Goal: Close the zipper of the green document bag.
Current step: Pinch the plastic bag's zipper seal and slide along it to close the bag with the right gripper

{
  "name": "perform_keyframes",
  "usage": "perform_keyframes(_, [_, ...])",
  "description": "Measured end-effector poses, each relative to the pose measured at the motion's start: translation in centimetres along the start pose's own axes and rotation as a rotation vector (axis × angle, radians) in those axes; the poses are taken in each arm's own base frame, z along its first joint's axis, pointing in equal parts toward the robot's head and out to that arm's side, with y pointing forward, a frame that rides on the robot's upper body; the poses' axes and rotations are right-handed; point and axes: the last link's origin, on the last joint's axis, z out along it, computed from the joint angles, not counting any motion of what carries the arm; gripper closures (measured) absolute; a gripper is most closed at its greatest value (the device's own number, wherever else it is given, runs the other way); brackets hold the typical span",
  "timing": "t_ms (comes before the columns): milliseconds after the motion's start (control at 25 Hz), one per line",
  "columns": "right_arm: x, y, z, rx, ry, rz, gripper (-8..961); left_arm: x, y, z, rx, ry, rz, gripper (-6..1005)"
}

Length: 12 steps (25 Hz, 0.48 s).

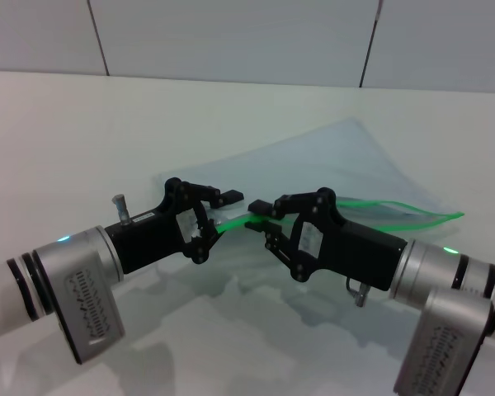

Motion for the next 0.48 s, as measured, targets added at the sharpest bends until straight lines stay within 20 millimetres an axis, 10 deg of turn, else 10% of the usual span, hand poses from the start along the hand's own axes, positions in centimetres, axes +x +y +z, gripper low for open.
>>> perform_keyframes(480, [-0.64,0.50,0.21,0.007,-0.009,-0.041,840,-0.04,0.02,-0.04,0.000,-0.003,-0.001,944])
